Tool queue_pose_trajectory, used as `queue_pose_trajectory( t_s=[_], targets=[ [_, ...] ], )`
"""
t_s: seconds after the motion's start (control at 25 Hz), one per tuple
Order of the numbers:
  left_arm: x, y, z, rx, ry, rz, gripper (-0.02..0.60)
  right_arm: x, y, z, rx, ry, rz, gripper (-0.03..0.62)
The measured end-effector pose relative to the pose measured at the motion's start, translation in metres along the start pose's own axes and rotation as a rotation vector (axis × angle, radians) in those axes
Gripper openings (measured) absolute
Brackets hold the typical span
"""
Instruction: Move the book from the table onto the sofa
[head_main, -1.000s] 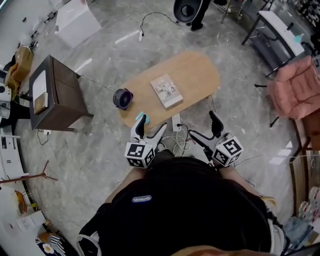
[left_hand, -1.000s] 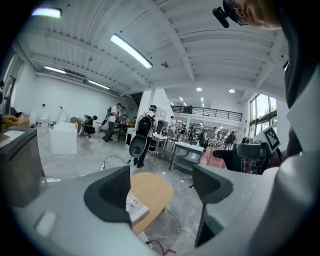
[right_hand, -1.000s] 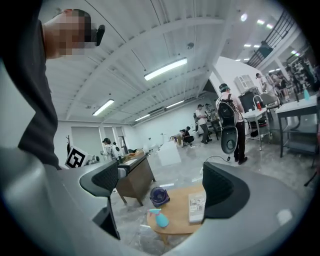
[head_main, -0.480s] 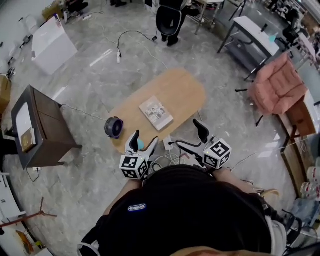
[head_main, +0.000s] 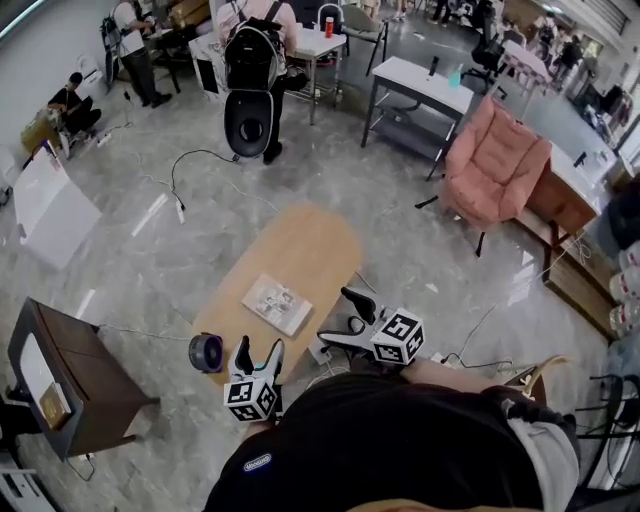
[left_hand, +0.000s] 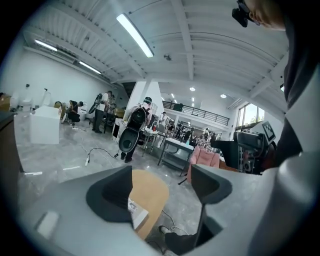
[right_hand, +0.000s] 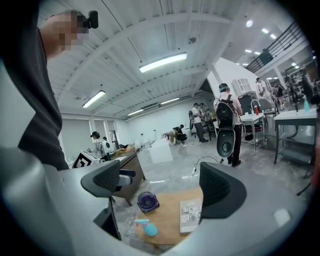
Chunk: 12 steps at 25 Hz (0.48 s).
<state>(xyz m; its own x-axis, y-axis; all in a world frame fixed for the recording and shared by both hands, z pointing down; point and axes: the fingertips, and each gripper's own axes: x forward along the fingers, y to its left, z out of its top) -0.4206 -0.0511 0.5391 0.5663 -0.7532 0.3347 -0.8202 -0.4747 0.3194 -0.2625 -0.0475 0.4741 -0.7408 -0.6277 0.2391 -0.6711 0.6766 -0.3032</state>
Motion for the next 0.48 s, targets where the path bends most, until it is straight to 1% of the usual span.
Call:
queue_pose_trajectory(
  t_s=[0.12, 0.24, 0.36, 0.44, 0.48],
  targets=[
    [0.010, 0.010, 0.006, -0.006, -0.005, 0.042, 0.373, 0.015, -0.017, 0.008, -0.006, 0.000, 0.033, 0.514],
    [0.030, 0.035, 0.017, -0.014, -0.012, 0.090, 0.370, 0.047, -0.042, 0.018, -0.011, -0.009, 0.081, 0.512],
    [0.046, 0.059, 0.020, -0.039, -0.021, 0.188, 0.367, 0.083, -0.070, 0.018, 0.001, 0.012, 0.160, 0.512],
    [0.057, 0.056, 0.017, -0.061, -0.020, 0.242, 0.364, 0.089, -0.087, 0.022, 0.014, 0.026, 0.211, 0.511],
    [0.066, 0.052, 0.016, -0.064, -0.013, 0.248, 0.362, 0.089, -0.095, 0.025, 0.014, 0.029, 0.223, 0.511]
  ],
)
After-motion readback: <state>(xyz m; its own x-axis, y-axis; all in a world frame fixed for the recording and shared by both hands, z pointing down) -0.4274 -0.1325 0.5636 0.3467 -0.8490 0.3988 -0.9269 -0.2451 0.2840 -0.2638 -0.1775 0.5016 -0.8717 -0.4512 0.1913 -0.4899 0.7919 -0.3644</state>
